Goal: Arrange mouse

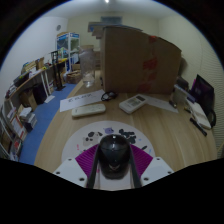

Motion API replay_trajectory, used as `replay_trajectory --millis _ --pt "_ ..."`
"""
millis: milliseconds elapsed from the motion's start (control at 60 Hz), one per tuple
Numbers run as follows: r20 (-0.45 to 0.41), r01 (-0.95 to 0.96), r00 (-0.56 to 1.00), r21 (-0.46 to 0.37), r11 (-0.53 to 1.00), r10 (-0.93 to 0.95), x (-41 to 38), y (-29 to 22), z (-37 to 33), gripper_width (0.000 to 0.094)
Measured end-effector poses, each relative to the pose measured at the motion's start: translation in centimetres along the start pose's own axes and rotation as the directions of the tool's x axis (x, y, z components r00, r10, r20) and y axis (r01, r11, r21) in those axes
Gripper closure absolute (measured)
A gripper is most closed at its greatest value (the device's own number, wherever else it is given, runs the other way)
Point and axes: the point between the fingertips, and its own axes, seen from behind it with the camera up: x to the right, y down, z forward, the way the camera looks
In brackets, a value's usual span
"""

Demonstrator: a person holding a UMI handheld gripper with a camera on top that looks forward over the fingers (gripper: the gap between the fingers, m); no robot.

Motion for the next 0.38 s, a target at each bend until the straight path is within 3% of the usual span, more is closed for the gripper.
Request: replay_trajectory --millis 50,150,217,383 --pt "0.012 -0.036 0.999 -0.032 0.999 0.037 0.0 0.4 -0.4 0.0334" --pt "0.061 -0.081 0.995 -0.016 0.997 0.082 -0.7 -0.1 -3.3 0.0049" --pt "0.085 -0.079 0.993 -0.005 0.997 0.079 -0.8 -0.4 -6.2 0.0097" --pt "0.113 -0.108 0.988 0.006 0.994 0.106 -0.4 0.6 -14.0 0.01"
